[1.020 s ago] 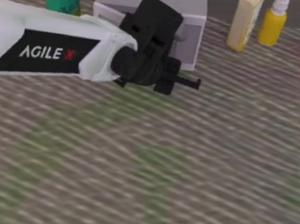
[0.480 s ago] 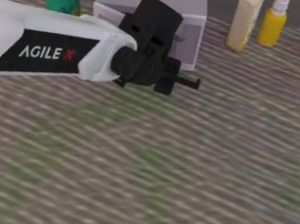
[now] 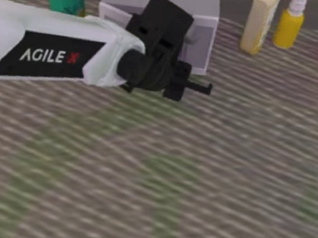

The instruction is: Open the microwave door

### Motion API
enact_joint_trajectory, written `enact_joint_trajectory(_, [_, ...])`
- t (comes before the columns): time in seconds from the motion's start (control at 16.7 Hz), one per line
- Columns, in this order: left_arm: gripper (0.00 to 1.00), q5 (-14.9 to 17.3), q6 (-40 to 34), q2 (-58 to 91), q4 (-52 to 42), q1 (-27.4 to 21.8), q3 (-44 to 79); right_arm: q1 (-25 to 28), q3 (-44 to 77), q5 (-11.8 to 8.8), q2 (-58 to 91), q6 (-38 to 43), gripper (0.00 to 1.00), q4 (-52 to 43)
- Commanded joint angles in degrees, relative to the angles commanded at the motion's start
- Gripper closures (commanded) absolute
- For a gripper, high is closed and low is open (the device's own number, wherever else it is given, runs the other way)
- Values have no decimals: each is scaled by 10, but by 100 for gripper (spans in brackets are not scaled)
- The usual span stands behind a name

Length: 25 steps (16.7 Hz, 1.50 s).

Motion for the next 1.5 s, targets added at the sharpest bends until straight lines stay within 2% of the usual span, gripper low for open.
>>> enact_joint_trajectory(0.18, [100,0,0,0,0,0,0,0,0,0,0,0,0,0])
enact_joint_trajectory(0.72, [100,31,37,-22,16,10,-34,0,0,0,0,0,0,0])
enact_joint_trajectory(1.5, [100,31,37,-23,16,11,-34,0,0,0,0,0,0,0])
